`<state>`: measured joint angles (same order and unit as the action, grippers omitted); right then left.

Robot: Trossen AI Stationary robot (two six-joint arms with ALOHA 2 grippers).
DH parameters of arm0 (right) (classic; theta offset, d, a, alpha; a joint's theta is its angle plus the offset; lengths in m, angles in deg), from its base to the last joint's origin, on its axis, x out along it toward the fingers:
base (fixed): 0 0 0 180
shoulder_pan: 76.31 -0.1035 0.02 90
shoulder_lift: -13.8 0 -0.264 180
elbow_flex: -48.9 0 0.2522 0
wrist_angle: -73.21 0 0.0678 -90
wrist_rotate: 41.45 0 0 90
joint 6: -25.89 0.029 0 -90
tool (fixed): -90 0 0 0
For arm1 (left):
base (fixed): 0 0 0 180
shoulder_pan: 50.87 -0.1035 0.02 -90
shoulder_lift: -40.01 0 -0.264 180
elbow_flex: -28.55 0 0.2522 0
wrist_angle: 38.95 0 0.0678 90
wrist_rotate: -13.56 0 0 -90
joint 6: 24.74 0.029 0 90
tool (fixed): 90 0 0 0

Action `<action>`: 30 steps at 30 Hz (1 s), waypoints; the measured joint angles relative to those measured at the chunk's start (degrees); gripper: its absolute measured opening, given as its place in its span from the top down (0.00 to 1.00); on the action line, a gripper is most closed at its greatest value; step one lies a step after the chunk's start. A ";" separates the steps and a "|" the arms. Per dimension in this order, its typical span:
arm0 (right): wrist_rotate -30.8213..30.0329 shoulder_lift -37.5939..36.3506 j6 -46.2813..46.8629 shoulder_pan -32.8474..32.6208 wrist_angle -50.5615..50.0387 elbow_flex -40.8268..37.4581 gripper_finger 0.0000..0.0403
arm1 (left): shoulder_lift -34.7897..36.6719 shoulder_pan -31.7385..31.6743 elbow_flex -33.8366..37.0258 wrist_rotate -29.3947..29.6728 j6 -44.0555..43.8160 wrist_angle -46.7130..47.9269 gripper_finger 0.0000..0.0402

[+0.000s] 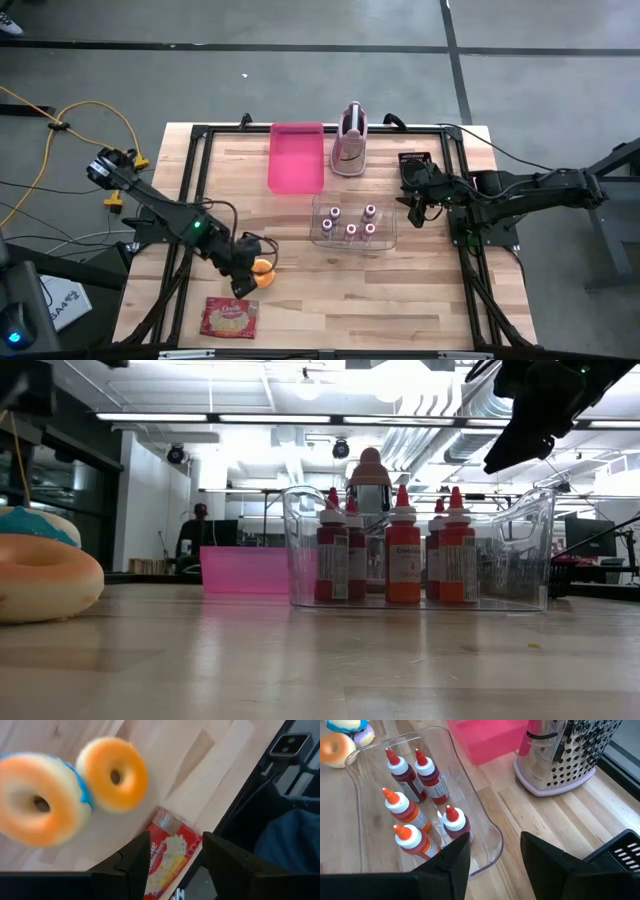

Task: Pick & Place Food Item
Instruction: Put the popcorn bag into the pink bin

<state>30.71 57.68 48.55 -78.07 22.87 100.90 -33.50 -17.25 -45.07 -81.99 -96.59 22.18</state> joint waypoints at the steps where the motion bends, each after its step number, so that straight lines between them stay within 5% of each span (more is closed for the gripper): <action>1: 0.00 0.00 0.00 0.00 0.00 0.00 0.60 | -0.20 0.75 0.00 0.42 -0.05 -0.06 0.57; 16: 0.00 0.00 0.00 0.00 0.02 0.00 0.60 | -4.18 15.30 0.04 10.65 -8.78 4.28 0.57; 23: 0.00 0.00 0.00 0.00 0.02 0.00 0.60 | -6.35 17.01 0.04 12.25 -11.42 4.30 0.57; 30: 0.00 0.00 0.00 0.00 0.01 0.00 0.60 | -6.93 16.73 0.04 11.90 -23.23 3.81 0.57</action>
<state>30.71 57.68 48.55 -78.07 22.88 100.90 -40.44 -0.52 -45.02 -70.09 -119.82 25.99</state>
